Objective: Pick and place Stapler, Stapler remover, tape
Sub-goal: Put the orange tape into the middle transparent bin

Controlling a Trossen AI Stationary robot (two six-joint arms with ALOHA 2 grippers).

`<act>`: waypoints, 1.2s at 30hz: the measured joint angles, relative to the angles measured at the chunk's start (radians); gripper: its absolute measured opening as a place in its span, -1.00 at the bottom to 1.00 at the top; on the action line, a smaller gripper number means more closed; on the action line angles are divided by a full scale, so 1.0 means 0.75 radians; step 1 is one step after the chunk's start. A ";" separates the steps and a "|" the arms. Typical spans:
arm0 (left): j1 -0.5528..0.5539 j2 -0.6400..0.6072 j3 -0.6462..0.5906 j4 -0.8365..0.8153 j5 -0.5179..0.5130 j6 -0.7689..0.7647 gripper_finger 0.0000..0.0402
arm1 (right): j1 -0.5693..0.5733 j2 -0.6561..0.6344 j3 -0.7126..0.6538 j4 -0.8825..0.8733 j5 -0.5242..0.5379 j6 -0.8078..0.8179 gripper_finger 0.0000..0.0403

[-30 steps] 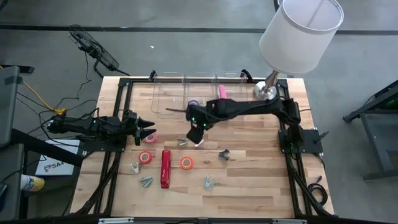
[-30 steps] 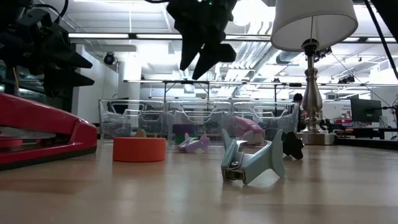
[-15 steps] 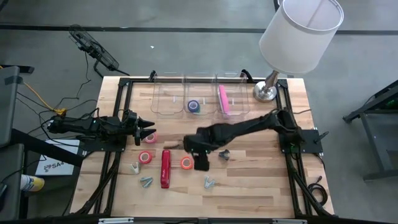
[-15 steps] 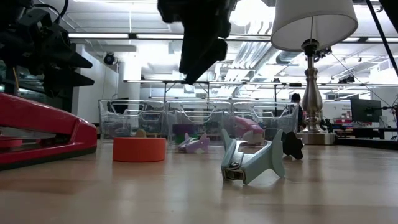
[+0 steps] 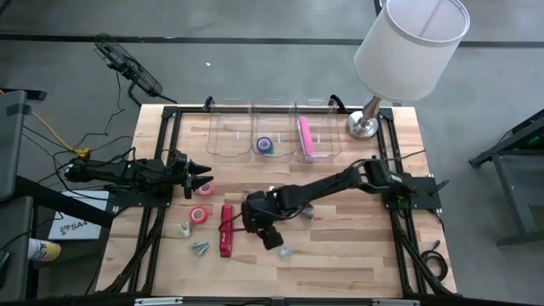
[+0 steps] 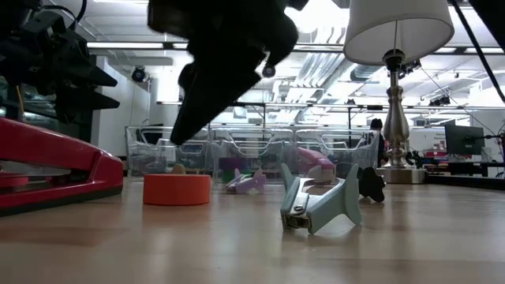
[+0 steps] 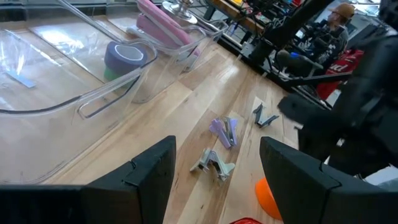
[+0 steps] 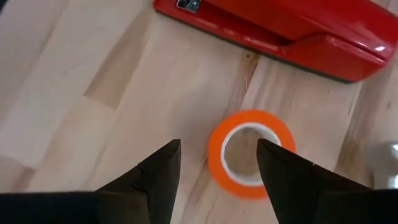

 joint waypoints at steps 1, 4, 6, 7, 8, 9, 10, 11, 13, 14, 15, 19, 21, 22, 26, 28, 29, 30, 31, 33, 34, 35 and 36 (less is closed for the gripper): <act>0.000 0.000 0.000 0.000 0.000 0.000 0.14 | 0.001 0.013 0.000 0.018 0.000 -0.008 0.00; 0.000 0.000 0.000 0.000 0.000 0.000 0.14 | 0.008 0.051 0.000 0.028 0.003 -0.027 0.00; 0.000 0.000 0.000 0.001 0.000 0.000 0.14 | 0.010 0.076 0.000 0.027 0.016 -0.023 0.00; 0.000 0.000 0.000 0.000 0.000 -0.001 0.14 | 0.011 0.081 0.000 0.019 0.017 -0.020 0.00; 0.000 0.000 0.000 0.000 0.000 0.000 0.14 | 0.011 0.085 0.000 0.010 0.017 -0.021 0.00; 0.000 0.000 0.000 0.000 0.000 -0.001 0.14 | 0.011 0.092 0.000 0.018 0.018 -0.023 0.00; 0.000 0.000 0.000 0.001 0.000 0.000 0.14 | 0.011 0.094 0.002 0.025 0.021 -0.024 0.00; 0.000 0.000 0.000 0.000 0.000 0.000 0.14 | 0.012 0.096 0.002 0.015 0.023 -0.023 0.00; 0.000 0.000 0.000 0.000 -0.001 0.000 0.14 | 0.013 0.098 0.001 0.001 0.026 -0.022 0.00; 0.000 0.000 0.000 0.000 0.000 0.000 0.14 | 0.014 0.098 0.001 0.000 0.033 -0.022 -0.01; 0.000 0.000 0.000 0.000 0.000 0.000 0.14 | 0.015 0.098 0.001 -0.008 0.043 -0.022 -0.02; 0.000 0.000 0.000 0.000 0.000 0.000 0.14 | 0.015 0.098 0.002 -0.050 0.051 -0.020 -0.13; 0.000 -0.001 0.000 0.000 -0.001 0.000 0.14 | 0.015 0.098 0.003 -0.066 0.049 -0.020 -0.21; 0.000 -0.001 0.000 0.000 -0.001 0.000 0.14 | 0.015 0.097 0.003 -0.074 0.048 -0.020 -0.26; 0.000 -0.001 0.000 0.000 -0.002 0.000 0.14 | 0.016 0.097 0.001 -0.100 0.051 -0.019 -0.47; 0.000 -0.001 0.000 0.000 -0.002 0.000 0.14 | 0.016 0.097 0.000 -0.111 0.050 -0.019 -0.57; 0.000 -0.001 0.000 0.000 -0.002 0.000 0.14 | 0.016 0.097 0.000 -0.112 0.051 -0.015 -0.63; 0.000 -0.001 0.000 0.000 -0.002 0.000 0.14 | 0.016 0.097 0.000 -0.115 0.050 -0.004 -0.68; 0.000 -0.001 0.000 0.000 -0.002 0.000 0.14 | 0.016 0.097 0.000 -0.115 0.050 0.017 -0.74; 0.000 -0.001 0.000 0.000 -0.003 0.000 0.14 | 0.016 0.097 0.002 -0.116 0.041 0.075 -0.84; 0.000 -0.001 0.000 0.000 -0.003 0.000 0.14 | 0.016 0.097 0.012 -0.129 0.024 0.107 -0.85; 0.000 0.000 0.000 0.000 -0.003 0.000 0.14 | 0.016 0.098 0.026 -0.153 0.011 0.137 -0.85; 0.000 -0.001 0.000 0.000 -0.003 0.000 0.14 | 0.016 0.098 0.042 -0.177 0.009 0.164 -0.85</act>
